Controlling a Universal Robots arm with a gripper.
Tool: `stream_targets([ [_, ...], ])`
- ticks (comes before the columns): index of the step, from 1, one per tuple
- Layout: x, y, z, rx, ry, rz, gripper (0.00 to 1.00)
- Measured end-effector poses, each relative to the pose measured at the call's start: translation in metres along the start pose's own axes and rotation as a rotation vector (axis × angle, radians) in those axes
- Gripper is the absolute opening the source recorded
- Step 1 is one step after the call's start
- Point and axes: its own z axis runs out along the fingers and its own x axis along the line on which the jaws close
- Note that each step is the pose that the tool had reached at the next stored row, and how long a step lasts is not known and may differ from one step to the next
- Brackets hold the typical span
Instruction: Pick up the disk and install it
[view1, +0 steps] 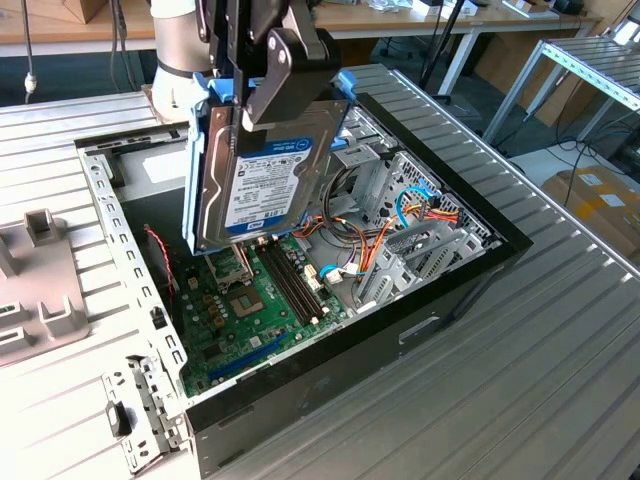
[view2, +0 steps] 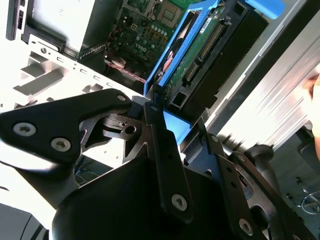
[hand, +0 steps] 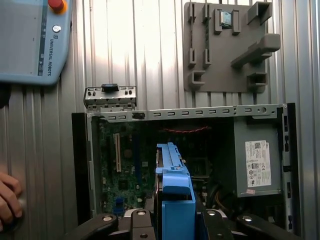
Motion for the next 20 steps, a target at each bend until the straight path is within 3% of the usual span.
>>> stream_targets([
  [5, 0.0001, -0.0022, 0.0002, -0.0006, 0.0002, -0.010, 0.37],
  [12, 0.0001, -0.0041, 0.0009, -0.0046, 0.0013, -0.072, 0.37],
  [20, 0.0031, -0.0072, 0.0013, -0.0059, 0.0017, -0.092, 0.37],
])
